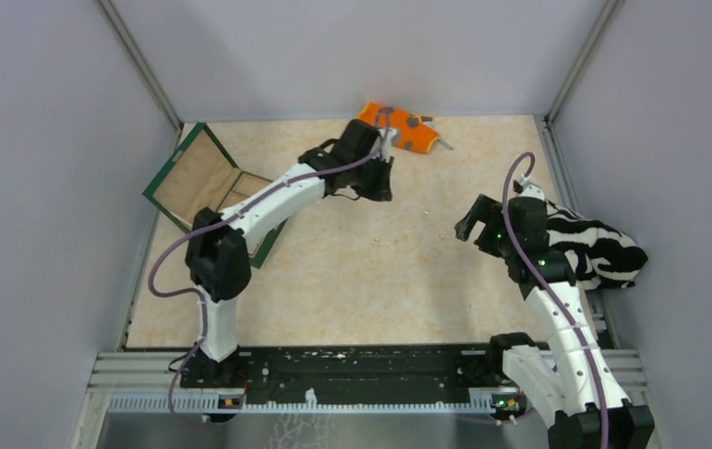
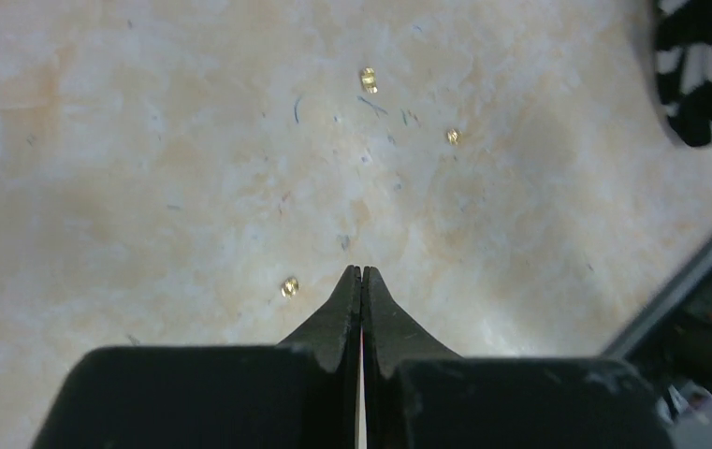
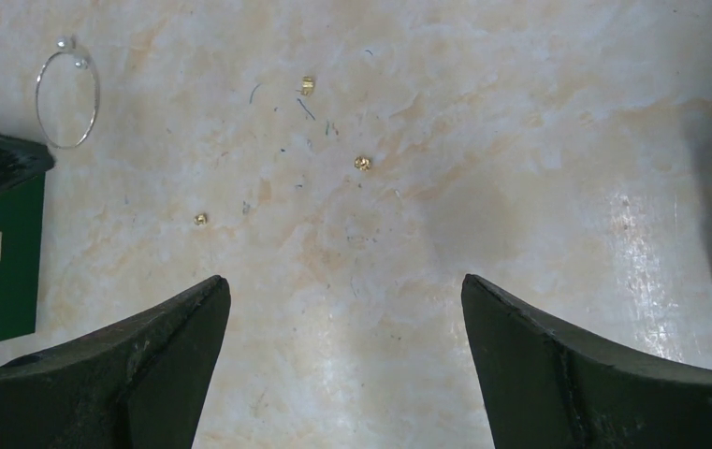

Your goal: Organize the mixed jewelry

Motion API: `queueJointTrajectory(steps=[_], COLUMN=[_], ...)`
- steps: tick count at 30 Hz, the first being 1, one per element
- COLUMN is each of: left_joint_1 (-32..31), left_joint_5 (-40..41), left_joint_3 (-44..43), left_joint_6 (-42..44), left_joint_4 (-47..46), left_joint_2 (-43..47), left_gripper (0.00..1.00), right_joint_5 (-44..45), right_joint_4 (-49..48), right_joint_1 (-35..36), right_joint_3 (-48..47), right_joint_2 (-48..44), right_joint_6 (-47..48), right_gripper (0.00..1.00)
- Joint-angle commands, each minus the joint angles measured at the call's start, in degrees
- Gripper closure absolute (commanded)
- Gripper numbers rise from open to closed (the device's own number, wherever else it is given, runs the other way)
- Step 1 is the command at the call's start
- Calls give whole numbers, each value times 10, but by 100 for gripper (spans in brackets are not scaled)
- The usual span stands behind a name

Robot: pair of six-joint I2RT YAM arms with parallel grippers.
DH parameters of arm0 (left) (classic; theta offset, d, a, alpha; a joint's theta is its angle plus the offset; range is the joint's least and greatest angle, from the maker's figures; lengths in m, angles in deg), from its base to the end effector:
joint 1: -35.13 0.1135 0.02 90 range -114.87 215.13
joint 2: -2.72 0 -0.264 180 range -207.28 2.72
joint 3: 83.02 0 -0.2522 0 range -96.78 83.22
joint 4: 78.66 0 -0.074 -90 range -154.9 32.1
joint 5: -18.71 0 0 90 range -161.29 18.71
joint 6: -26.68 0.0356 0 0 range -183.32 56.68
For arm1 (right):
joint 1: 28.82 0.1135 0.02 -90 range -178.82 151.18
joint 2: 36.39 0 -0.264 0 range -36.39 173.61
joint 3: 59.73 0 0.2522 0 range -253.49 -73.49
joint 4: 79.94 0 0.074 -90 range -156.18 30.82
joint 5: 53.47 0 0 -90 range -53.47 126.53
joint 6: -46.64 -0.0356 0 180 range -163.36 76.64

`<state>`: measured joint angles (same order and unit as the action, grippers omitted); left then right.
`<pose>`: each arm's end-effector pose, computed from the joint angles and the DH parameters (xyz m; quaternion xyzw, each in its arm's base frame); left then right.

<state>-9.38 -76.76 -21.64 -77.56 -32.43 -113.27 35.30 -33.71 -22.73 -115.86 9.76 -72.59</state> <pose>0.3306 -0.3297 0.2869 0.2579 0.8813 -0.2312 0.3214 0.1728 0.0192 0.2828 0.1741 0.8748 0.1463 0.4278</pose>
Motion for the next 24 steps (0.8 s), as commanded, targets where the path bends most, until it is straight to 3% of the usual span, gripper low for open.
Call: queueJointTrajectory(steps=[1, 5, 12, 15, 17, 19, 24], left_joint_1=[80, 158, 199, 199, 200, 192, 76], left_joint_5=[-235, -428, -611, -626, -608, -527, -199], left_joint_3=[70, 119, 194, 215, 215, 201, 75], left_joint_6=[13, 22, 3, -9, -17, -20, -10], left_joint_4=[28, 20, -57, -83, -82, -63, 37], left_joint_2=[69, 109, 151, 158, 156, 150, 69], left_gripper=[100, 100, 100, 100, 100, 100, 100], right_joint_5=[-5, -11, -17, -18, -17, -15, -9], right_joint_4=[-35, -53, -73, -75, -72, -70, -69], right_joint_1=[-4, -4, -4, -4, -4, -4, -3], right_joint_3=[1, 6, 25, 30, 31, 28, 22], right_joint_2=[-2, 2, 2, -1, -2, -3, 0], right_joint_6=[-5, -11, -20, -21, -19, -14, -9], right_gripper=[7, 7, 7, 7, 7, 7, 7])
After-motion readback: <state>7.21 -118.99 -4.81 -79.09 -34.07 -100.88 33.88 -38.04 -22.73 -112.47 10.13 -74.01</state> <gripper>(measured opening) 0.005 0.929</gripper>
